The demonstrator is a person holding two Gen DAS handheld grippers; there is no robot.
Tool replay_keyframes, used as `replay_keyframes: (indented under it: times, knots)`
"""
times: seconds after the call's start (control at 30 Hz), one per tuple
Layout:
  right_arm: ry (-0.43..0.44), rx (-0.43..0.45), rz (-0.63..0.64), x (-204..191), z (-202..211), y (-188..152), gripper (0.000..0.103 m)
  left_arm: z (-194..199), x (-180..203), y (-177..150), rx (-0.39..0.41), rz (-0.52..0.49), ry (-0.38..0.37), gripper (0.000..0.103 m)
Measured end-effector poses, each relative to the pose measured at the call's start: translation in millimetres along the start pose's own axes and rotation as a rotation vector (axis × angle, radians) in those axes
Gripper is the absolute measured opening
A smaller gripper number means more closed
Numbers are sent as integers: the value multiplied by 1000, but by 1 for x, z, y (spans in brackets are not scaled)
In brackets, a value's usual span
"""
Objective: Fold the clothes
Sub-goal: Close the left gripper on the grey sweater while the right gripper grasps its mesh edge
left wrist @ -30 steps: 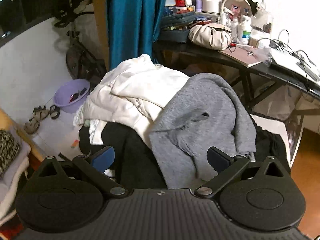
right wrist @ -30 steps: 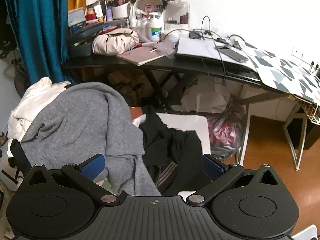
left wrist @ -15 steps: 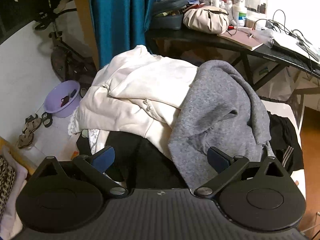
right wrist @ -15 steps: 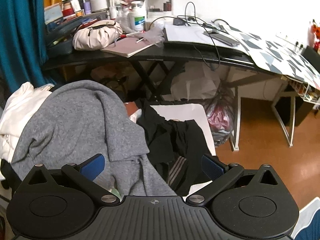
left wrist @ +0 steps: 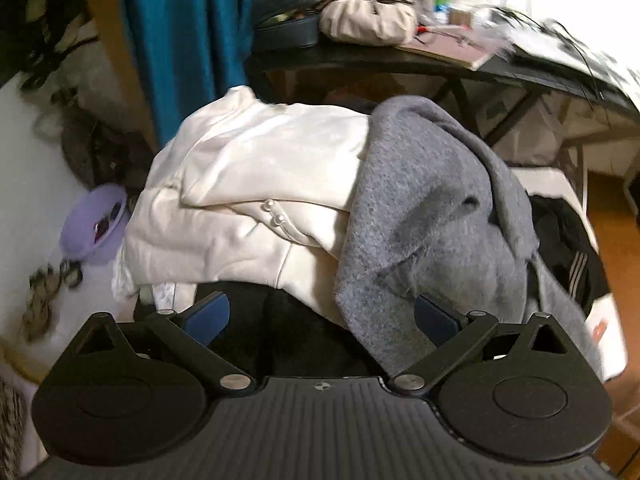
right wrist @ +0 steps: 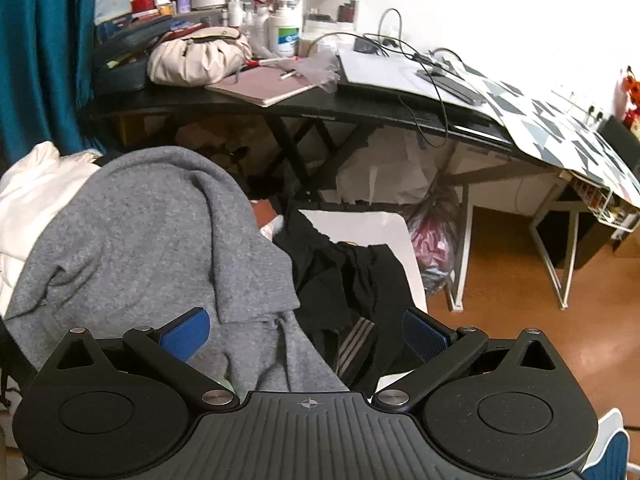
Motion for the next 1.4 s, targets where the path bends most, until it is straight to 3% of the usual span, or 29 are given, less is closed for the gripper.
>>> replay_keyframes:
  times: [0.17, 0.3, 0.37, 0.43, 0.5, 0.7, 0.87, 1.07, 1.17, 1.3, 1.37, 1.4]
  knots:
    - [13, -50, -28, 9, -18, -9, 102, -21, 11, -7, 29, -188, 23, 87]
    - [27, -86, -36, 20, -37, -21, 102, -38, 24, -4, 41, -249, 41, 87]
    - [28, -101, -33, 25, -50, -23, 102, -43, 27, -1, 34, -225, 38, 84]
    - [17, -105, -19, 27, -61, -22, 102, -47, 30, 3, 27, -201, 35, 67]
    - [3, -107, -4, 29, -71, -21, 102, -52, 33, 7, 21, -177, 32, 11]
    - [41, -80, -3, 29, -100, -23, 102, -48, 38, 14, 50, -99, 52, 7]
    - [76, -80, 231, -12, -136, -41, 102, -53, 33, 14, 20, -73, 133, 13]
    - [119, -106, 463, -66, -170, -76, 101, -56, 35, 14, 7, -98, 139, 13]
    - [152, -59, 534, -83, -170, -83, 101, -58, 38, 12, 4, -124, 144, 13]
    - [249, 44, 517, -89, -160, -69, 77, -61, 38, 8, 0, -130, 130, 12]
    - [274, 92, 462, -84, -156, -56, 73, -62, 36, 8, -3, -116, 121, 12]
    - [286, 116, 434, -82, -154, -49, 63, -63, 35, 8, -4, -108, 115, 12]
Point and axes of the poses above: each gripper's, at about its wrist camera, not at the fingertips, and z roughly against the way its jaws point, x to its right, y to its top, the point moved 2 cm from there along -z, roughly the way its jaws point, and after that the axes turned 10 degrees about z, right-handed, at the moved point
